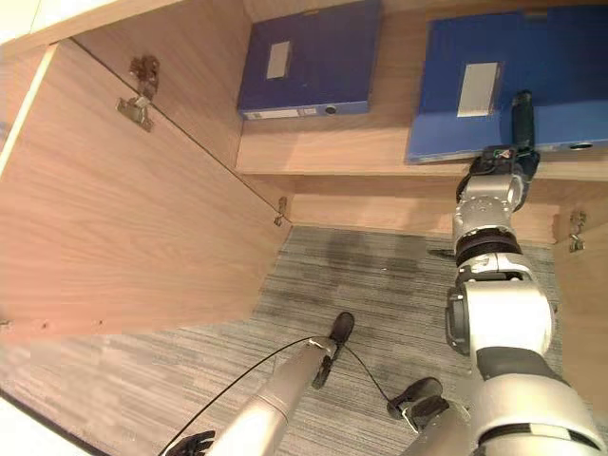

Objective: Put the empty folder in the office cabinet

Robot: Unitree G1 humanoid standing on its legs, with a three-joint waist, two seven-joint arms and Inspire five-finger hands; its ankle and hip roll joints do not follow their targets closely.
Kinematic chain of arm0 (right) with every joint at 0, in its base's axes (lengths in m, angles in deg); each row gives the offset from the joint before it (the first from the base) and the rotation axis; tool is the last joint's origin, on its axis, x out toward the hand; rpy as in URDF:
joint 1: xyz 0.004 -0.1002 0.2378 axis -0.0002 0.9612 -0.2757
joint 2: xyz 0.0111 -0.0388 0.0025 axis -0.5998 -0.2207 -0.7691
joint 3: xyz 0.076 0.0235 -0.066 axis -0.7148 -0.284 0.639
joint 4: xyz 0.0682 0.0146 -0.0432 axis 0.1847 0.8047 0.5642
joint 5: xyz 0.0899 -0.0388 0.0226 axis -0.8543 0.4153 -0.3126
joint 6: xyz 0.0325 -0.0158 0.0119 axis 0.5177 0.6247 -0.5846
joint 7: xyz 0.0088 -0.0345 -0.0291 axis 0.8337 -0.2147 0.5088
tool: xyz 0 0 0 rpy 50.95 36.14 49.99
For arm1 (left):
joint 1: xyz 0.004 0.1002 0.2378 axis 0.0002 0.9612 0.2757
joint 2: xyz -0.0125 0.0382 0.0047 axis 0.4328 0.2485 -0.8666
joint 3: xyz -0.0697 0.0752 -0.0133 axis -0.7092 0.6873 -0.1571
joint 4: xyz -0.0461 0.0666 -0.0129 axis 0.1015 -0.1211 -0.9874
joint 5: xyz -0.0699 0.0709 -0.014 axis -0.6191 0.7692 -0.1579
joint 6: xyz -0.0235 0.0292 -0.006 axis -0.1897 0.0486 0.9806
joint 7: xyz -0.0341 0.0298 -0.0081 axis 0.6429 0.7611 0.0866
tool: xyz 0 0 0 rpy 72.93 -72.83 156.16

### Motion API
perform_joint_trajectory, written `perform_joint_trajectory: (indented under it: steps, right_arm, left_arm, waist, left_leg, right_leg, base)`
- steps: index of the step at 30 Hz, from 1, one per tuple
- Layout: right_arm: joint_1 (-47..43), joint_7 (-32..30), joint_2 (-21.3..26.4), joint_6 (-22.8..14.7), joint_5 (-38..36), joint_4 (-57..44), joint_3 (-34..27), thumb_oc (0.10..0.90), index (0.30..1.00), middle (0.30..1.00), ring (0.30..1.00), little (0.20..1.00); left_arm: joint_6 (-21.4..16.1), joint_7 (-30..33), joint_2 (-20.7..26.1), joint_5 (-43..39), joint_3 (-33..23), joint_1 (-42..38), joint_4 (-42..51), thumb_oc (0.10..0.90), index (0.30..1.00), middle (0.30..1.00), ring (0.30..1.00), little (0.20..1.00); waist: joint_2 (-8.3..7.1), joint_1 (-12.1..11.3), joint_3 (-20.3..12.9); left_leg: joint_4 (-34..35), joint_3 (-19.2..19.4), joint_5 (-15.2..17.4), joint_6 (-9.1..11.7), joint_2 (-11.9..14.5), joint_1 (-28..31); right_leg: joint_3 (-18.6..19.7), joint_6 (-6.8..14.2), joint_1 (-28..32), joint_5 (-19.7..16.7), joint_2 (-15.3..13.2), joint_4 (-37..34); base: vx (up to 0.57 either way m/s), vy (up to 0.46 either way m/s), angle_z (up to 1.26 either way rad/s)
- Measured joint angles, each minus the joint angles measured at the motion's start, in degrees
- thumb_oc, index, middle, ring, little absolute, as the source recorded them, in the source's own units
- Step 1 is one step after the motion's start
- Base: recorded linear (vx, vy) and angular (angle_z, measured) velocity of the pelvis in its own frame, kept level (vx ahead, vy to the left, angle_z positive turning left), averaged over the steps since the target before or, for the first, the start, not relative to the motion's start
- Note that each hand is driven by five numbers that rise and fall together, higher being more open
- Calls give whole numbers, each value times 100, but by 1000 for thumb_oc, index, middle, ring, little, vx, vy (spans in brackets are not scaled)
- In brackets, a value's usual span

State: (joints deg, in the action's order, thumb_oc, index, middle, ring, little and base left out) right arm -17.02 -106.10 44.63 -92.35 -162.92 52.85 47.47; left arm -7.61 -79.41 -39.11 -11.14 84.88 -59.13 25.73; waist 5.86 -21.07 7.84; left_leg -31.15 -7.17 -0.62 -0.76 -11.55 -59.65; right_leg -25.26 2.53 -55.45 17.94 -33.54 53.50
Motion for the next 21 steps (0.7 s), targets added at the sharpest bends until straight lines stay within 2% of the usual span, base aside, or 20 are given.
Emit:
perform_joint_trajectory:
  steps: [4, 7, 8, 10, 13, 15, 19, 21]
  right_arm:
    - [1, 6, -200, 6, -2, 2, 12, 400, 300, 300, 300, 300]
    - [106, 14, -564, -22, -12, -2, -16, 400, 300, 300, 300, 300]
    - [332, 31, -884, -106, -58, -183, -67, 400, 300, 300, 300, 300]
    - [722, 141, -1313, -113, -100, -459, -183, 400, 300, 300, 300, 300]
    - [1193, 280, -1846, -99, -103, -485, -281, 400, 300, 300, 300, 300]
    - [1537, 276, -2087, -12, -103, -438, -461, 400, 300, 300, 300, 300]
    - [2064, 378, -2195, 19, -100, -433, -919, 400, 300, 300, 300, 300]
    - [2284, 382, -2191, -7, -101, -432, -1005, 400, 300, 300, 300, 300]
  left_arm:
    - [-29, 5, 35, -4, -32, -67, 23, 800, 900, 900, 900, 900]
    - [-35, 4, 162, -13, -140, -79, 129, 800, 900, 900, 900, 900]
    - [-35, 16, 282, -14, -310, -92, 144, 800, 900, 900, 900, 900]
    - [-32, 33, 442, -17, -521, -107, 154, 800, 900, 900, 900, 900]
    - [-27, 76, 479, -16, -912, -105, 22, 800, 900, 900, 900, 900]
    - [-37, 121, 490, -12, -945, -108, -83, 800, 900, 900, 900, 900]
    - [-23, 121, 429, 11, -1166, -135, -483, 800, 900, 900, 900, 900]
    - [-15, 119, 424, 24, -1214, -106, -655, 800, 900, 900, 900, 900]
  waist:
    - [-79, -33, 32]
    - [-144, 28, 73]
    - [-237, 79, 133]
    - [-312, 113, 161]
    - [-359, 249, 148]
    - [-400, 219, 134]
    - [-413, 236, 108]
    - [-409, 236, 105]
  left_leg:
    - [530, -169, -230, 141, 170, 376]
    - [938, -323, -349, 201, 362, 827]
    - [1213, -398, -404, 274, 480, 1209]
    - [1542, -459, -432, 326, 663, 1737]
    - [1889, -605, -473, 426, 836, 2381]
    - [2114, -683, -494, 449, 972, 2812]
    - [2519, -856, -611, 635, 1301, 3330]
    - [2591, -883, -617, 646, 1362, 3536]
  right_leg:
    - [-279, -36, 395, -66, 257, -450]
    - [-524, -65, 904, -154, 539, -873]
    - [-609, -87, 1274, -191, 730, -1152]
    - [-756, -97, 1816, -185, 948, -1453]
    - [-967, -94, 2512, -175, 1199, -1798]
    - [-1068, -149, 2964, -217, 1411, -2103]
    - [-1377, -231, 3638, -319, 1886, -2682]
    - [-1441, -240, 3888, -341, 1987, -2841]
  base:
    - [9, -186, -1]
    - [31, -210, -8]
    - [46, -218, -11]
    - [53, -177, -8]
    - [76, -209, 4]
    - [64, -168, -4]
    - [60, -151, 5]
    - [46, -17, 8]
